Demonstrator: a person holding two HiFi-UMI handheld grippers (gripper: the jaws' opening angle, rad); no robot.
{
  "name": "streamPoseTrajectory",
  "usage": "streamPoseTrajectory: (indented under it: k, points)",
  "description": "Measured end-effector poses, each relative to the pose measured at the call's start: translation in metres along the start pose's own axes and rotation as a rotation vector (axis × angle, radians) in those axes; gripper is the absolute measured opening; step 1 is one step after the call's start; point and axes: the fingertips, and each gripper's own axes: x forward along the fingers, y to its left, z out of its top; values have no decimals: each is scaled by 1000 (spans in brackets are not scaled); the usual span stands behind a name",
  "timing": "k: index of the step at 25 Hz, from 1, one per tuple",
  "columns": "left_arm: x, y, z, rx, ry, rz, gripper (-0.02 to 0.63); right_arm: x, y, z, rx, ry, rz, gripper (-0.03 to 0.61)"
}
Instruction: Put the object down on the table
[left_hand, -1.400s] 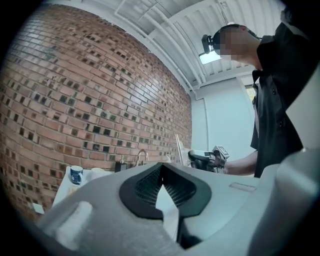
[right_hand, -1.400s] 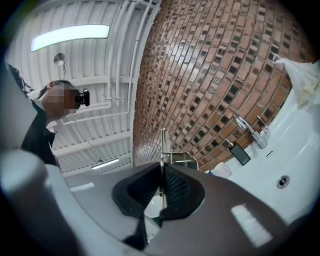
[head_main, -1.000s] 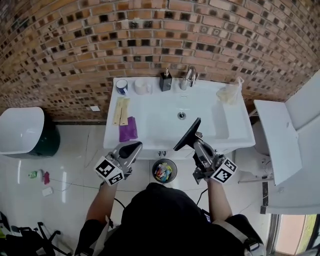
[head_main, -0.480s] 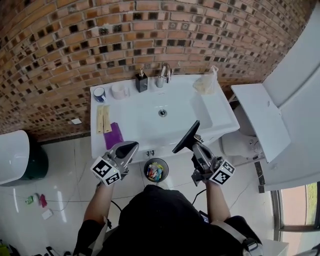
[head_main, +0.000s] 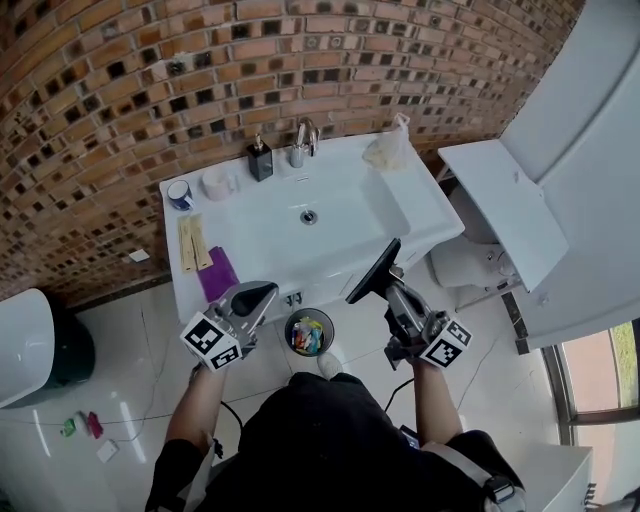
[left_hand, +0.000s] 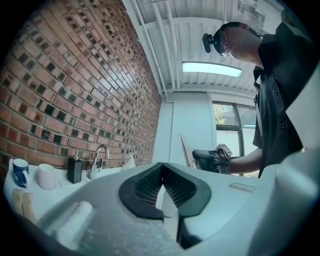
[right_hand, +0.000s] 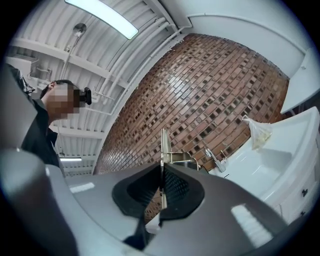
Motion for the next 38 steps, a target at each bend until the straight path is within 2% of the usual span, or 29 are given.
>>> streamPoseTrajectory:
  k: [8,14,23,32,38]
  points:
    - [1,-10,-4,30,36,-7,0,-3,3,1,0,-15,44,8]
    - [39,-20,16,48,-8,-31,0,-20,-4,25,-23,-5,61,8]
    - [96,-46,6,47,14,-127,0,-76,-31,56,-34,-79,-29,8]
    - [158,-80,4,13,14,-284,0,-136,-44,80,-67,-141,-128,8]
    - [193,-107,0,9,17,-361,0,-176,-50,96,-85,-193,-194,8]
